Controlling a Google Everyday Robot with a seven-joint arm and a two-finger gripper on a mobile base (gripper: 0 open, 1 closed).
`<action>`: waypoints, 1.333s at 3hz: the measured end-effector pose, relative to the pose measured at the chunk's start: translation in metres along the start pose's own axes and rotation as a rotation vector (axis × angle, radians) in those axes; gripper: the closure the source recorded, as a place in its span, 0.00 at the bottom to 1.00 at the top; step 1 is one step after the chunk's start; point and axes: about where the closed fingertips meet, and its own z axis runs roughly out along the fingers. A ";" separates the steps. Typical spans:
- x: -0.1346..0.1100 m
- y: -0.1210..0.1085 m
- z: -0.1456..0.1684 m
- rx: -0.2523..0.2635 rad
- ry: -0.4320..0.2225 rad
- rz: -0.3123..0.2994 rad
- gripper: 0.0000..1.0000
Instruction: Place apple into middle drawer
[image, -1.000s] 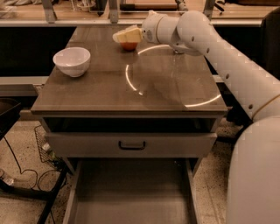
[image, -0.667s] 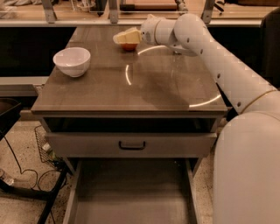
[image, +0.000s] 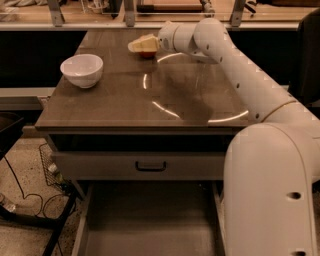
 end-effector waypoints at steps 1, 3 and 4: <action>0.009 -0.001 0.016 -0.015 0.014 0.012 0.00; 0.028 -0.001 0.036 -0.037 0.044 0.046 0.00; 0.041 0.000 0.040 -0.038 0.056 0.070 0.00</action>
Offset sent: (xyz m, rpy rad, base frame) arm 0.0340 0.0147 -0.0299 0.0000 0.0670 0.0209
